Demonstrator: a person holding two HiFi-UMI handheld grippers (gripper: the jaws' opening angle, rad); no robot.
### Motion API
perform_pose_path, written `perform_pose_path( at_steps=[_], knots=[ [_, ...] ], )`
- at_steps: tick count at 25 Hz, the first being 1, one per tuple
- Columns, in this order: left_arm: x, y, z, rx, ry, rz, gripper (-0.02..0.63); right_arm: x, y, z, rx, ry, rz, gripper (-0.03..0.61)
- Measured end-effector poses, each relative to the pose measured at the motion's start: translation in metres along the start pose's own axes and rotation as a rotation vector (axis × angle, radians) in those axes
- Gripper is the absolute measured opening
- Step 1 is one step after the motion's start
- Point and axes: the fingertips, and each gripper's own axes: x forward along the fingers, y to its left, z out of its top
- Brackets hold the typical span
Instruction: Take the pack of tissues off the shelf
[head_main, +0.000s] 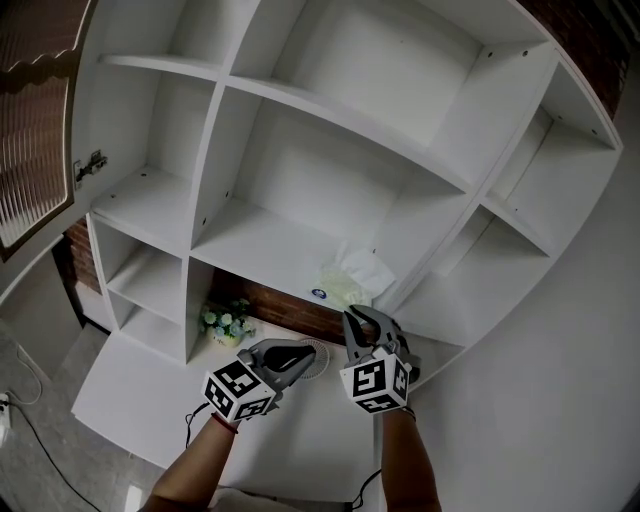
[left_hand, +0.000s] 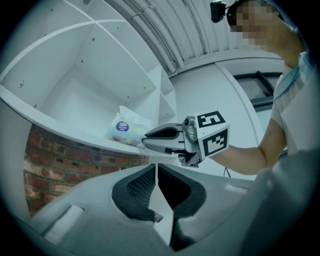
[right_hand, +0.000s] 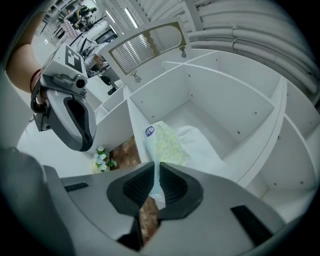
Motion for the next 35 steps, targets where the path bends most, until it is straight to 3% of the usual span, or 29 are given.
perform_pose_path(
  at_steps=[13,20,29,35],
  knots=[
    [-0.005,-0.019,0.000,0.012,0.022,0.007,0.011,-0.042,0.012,0.011,0.140,-0.137,-0.121,0.040],
    [-0.009,-0.021,0.007,0.022,0.011,0.038,0.011,-0.068,0.014,0.014,0.273,-0.209,-0.147,0.040],
    [-0.001,-0.037,0.001,0.034,0.035,0.010,0.011,-0.093,0.028,0.008,0.394,-0.262,-0.146,0.039],
    [0.006,-0.051,-0.010,0.028,0.058,-0.019,0.011,-0.107,0.036,-0.007,0.538,-0.275,-0.140,0.040]
  ],
)
